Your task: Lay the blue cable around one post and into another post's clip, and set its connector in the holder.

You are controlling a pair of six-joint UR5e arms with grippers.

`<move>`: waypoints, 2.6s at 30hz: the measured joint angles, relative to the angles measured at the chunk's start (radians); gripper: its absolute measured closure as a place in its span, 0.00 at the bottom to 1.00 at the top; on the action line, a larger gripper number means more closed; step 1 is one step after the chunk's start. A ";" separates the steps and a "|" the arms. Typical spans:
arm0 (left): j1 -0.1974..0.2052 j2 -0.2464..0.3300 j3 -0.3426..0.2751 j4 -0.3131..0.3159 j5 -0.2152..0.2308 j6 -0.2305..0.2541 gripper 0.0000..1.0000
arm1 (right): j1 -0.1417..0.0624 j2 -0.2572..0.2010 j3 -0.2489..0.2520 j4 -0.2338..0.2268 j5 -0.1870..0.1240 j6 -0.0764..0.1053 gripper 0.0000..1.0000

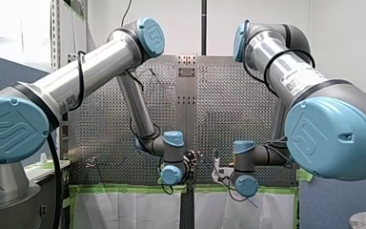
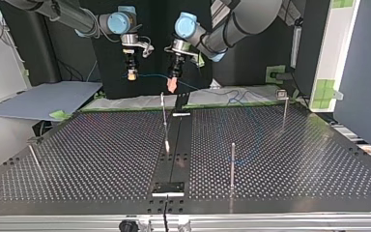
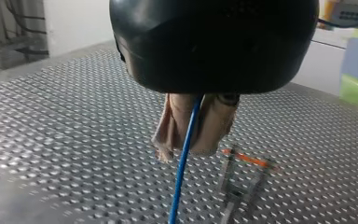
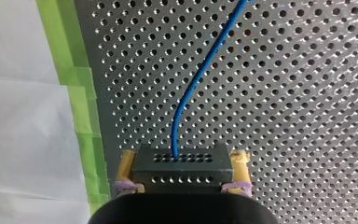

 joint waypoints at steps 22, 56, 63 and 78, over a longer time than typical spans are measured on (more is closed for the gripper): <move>0.018 -0.074 0.145 -0.093 0.015 -0.010 0.85 | -0.009 0.011 -0.067 0.020 -0.015 -0.013 1.00; 0.075 -0.105 0.212 -0.126 0.002 -0.048 0.85 | -0.043 0.024 -0.134 0.049 -0.033 -0.031 1.00; 0.092 -0.106 0.219 -0.123 0.004 -0.045 0.85 | -0.047 0.059 -0.158 0.073 -0.034 -0.039 1.00; 0.134 -0.107 0.230 -0.126 0.019 -0.071 0.85 | -0.055 0.066 -0.199 0.104 -0.038 -0.036 1.00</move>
